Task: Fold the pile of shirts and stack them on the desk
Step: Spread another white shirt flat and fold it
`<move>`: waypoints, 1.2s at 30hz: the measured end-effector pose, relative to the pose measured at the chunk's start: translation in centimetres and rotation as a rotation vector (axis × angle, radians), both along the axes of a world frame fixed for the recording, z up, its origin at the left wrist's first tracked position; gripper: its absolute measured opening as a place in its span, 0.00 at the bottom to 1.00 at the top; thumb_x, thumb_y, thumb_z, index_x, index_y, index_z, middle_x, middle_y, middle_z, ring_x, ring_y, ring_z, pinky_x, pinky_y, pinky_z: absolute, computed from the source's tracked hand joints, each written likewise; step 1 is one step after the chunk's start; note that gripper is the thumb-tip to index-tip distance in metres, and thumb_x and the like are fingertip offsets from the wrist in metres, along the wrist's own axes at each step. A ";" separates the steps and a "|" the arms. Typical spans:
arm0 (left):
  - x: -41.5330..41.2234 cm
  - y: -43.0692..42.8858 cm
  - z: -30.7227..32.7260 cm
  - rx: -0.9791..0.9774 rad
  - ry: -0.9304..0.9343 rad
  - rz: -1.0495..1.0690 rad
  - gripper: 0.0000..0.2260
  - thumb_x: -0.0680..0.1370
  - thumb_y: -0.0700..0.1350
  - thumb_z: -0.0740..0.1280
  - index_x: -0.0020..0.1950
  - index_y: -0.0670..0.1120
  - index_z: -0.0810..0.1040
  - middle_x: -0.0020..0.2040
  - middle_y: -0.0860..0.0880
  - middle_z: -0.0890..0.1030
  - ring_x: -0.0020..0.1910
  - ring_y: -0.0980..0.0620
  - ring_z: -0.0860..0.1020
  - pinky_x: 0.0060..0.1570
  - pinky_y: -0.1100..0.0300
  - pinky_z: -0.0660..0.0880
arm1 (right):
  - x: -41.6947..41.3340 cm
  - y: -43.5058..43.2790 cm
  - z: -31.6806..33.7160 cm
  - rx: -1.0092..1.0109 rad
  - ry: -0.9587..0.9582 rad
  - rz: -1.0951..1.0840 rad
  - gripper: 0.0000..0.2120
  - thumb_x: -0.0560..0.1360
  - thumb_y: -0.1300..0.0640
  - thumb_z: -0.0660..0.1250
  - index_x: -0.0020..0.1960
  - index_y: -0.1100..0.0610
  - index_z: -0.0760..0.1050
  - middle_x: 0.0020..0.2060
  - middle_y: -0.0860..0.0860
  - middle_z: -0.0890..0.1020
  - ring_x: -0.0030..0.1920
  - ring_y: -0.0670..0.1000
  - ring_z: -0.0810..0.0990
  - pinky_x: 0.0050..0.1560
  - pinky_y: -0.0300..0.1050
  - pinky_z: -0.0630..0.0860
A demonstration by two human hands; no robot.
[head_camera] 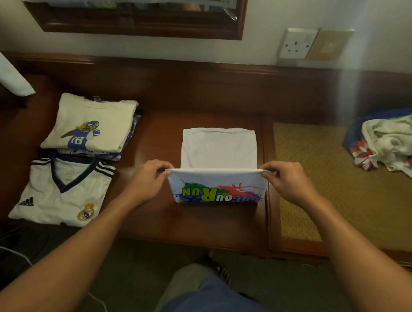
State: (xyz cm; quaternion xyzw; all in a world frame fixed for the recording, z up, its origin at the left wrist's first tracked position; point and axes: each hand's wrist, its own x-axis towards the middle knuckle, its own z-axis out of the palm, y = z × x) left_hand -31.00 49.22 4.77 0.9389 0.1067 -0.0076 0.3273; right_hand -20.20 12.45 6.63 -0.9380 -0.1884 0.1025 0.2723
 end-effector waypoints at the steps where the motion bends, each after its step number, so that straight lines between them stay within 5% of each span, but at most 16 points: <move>1: 1.0 0.2 0.3 -0.005 0.000 0.029 0.07 0.81 0.42 0.67 0.57 0.49 0.83 0.52 0.52 0.82 0.51 0.53 0.78 0.48 0.62 0.73 | 1.0 0.4 0.1 0.012 0.007 -0.016 0.09 0.80 0.55 0.69 0.59 0.53 0.83 0.49 0.46 0.84 0.47 0.44 0.78 0.44 0.39 0.73; 5: 5.1 1.2 0.6 -0.001 -0.006 0.060 0.08 0.80 0.43 0.70 0.58 0.48 0.84 0.51 0.52 0.84 0.46 0.59 0.78 0.44 0.65 0.73 | 4.6 1.5 -0.4 0.033 0.040 -0.089 0.08 0.79 0.53 0.70 0.57 0.52 0.83 0.47 0.45 0.83 0.47 0.42 0.77 0.41 0.38 0.73; 13: 12.5 3.9 -1.9 0.009 0.057 0.039 0.07 0.79 0.49 0.72 0.56 0.51 0.86 0.49 0.55 0.86 0.47 0.56 0.81 0.52 0.50 0.81 | 11.1 3.7 -2.8 0.004 0.115 -0.184 0.10 0.79 0.53 0.70 0.59 0.53 0.82 0.51 0.47 0.83 0.52 0.46 0.79 0.43 0.38 0.72; 18: 17.6 5.3 -4.3 0.005 0.107 -0.004 0.08 0.80 0.48 0.71 0.56 0.49 0.85 0.52 0.53 0.85 0.49 0.56 0.80 0.50 0.57 0.79 | 15.9 5.1 -5.3 0.033 0.244 -0.277 0.11 0.79 0.53 0.69 0.61 0.53 0.81 0.55 0.48 0.82 0.57 0.49 0.79 0.56 0.51 0.80; 21: 20.8 5.9 -6.1 0.039 0.133 -0.004 0.07 0.80 0.48 0.71 0.55 0.49 0.85 0.50 0.54 0.84 0.47 0.57 0.79 0.41 0.67 0.71 | 19.0 6.0 -7.3 0.018 0.276 -0.297 0.09 0.80 0.53 0.69 0.59 0.52 0.80 0.52 0.47 0.81 0.54 0.49 0.79 0.51 0.49 0.81; 25: 24.5 6.3 -9.1 -0.016 0.159 0.000 0.07 0.79 0.46 0.72 0.54 0.47 0.86 0.51 0.51 0.86 0.48 0.54 0.81 0.51 0.58 0.78 | 22.4 7.0 -10.6 -0.001 0.356 -0.298 0.05 0.80 0.54 0.68 0.55 0.52 0.79 0.47 0.47 0.79 0.49 0.47 0.79 0.41 0.40 0.74; 29: 26.3 6.1 -12.1 0.071 0.182 0.024 0.07 0.80 0.46 0.71 0.57 0.49 0.85 0.55 0.50 0.82 0.51 0.53 0.79 0.53 0.57 0.76 | 23.8 7.7 -14.3 -0.064 0.368 -0.359 0.06 0.80 0.55 0.69 0.56 0.52 0.79 0.51 0.50 0.81 0.54 0.52 0.80 0.51 0.48 0.80; 33: 25.5 4.2 -13.4 0.436 -0.097 -0.241 0.13 0.74 0.38 0.75 0.57 0.49 0.84 0.56 0.45 0.78 0.55 0.45 0.75 0.52 0.48 0.71 | 21.6 8.5 -15.1 -0.207 0.146 -0.429 0.12 0.80 0.53 0.68 0.63 0.50 0.76 0.65 0.54 0.74 0.59 0.56 0.78 0.52 0.49 0.79; 36: 24.3 3.1 -13.5 0.534 -0.143 -0.633 0.20 0.68 0.36 0.78 0.58 0.51 0.84 0.62 0.47 0.80 0.61 0.46 0.77 0.56 0.44 0.72 | 17.8 9.6 -13.6 -0.199 0.052 -0.200 0.07 0.81 0.51 0.65 0.57 0.50 0.79 0.56 0.50 0.76 0.47 0.49 0.79 0.42 0.39 0.73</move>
